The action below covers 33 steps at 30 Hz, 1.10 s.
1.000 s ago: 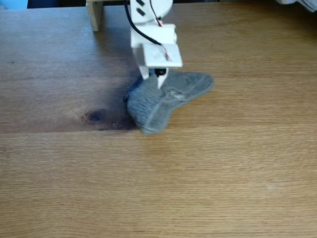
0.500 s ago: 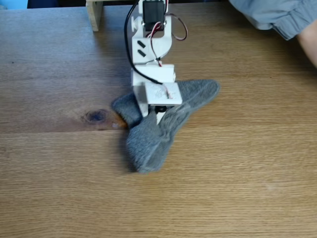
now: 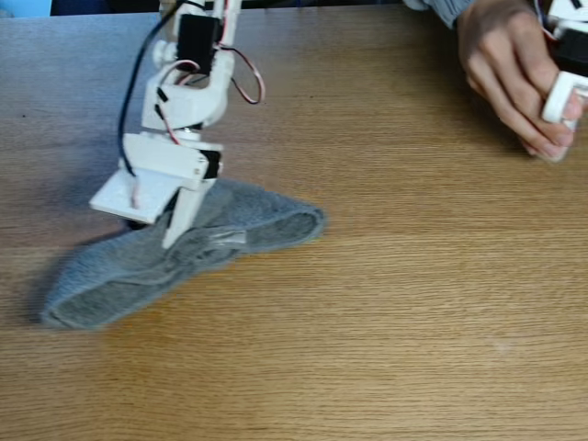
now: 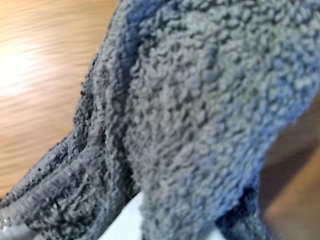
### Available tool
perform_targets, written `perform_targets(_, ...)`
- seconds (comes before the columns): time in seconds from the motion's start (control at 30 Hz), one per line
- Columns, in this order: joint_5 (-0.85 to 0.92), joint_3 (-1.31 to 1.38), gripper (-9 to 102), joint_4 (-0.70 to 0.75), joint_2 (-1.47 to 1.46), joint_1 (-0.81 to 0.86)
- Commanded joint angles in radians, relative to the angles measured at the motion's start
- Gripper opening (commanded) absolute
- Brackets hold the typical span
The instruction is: Clean the area in front of the robot
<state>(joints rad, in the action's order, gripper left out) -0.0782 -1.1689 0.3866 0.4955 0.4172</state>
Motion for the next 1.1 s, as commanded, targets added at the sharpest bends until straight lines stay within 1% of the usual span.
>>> perform_targets(0.0, 0.018, 0.018, 0, 0.133, 0.066, 0.140)
perform_targets(0.03, 0.025, 0.018, 0, 0.179, 0.081, 0.144)
perform_targets(0.13, 0.057, 0.017, 0, 0.380, 0.149, 0.115)
perform_targets(0.33, 0.048, 0.014, 0, 0.764, 0.310, -0.040)
perform_targets(0.43, 0.012, 0.014, 0, 0.862, 0.388, -0.137)
perform_targets(0.53, -0.006, 0.014, 0, 0.897, 0.468, -0.249)
perform_targets(0.7, -0.023, 0.014, 0, 0.919, 0.560, -0.440)
perform_targets(0.8, -0.040, 0.014, 0, 0.871, 0.555, -0.509)
perform_targets(0.9, -0.026, 0.014, 0, 0.742, 0.485, -0.514)
perform_targets(1.07, 0.083, 0.014, 0, 0.423, 0.293, -0.459)
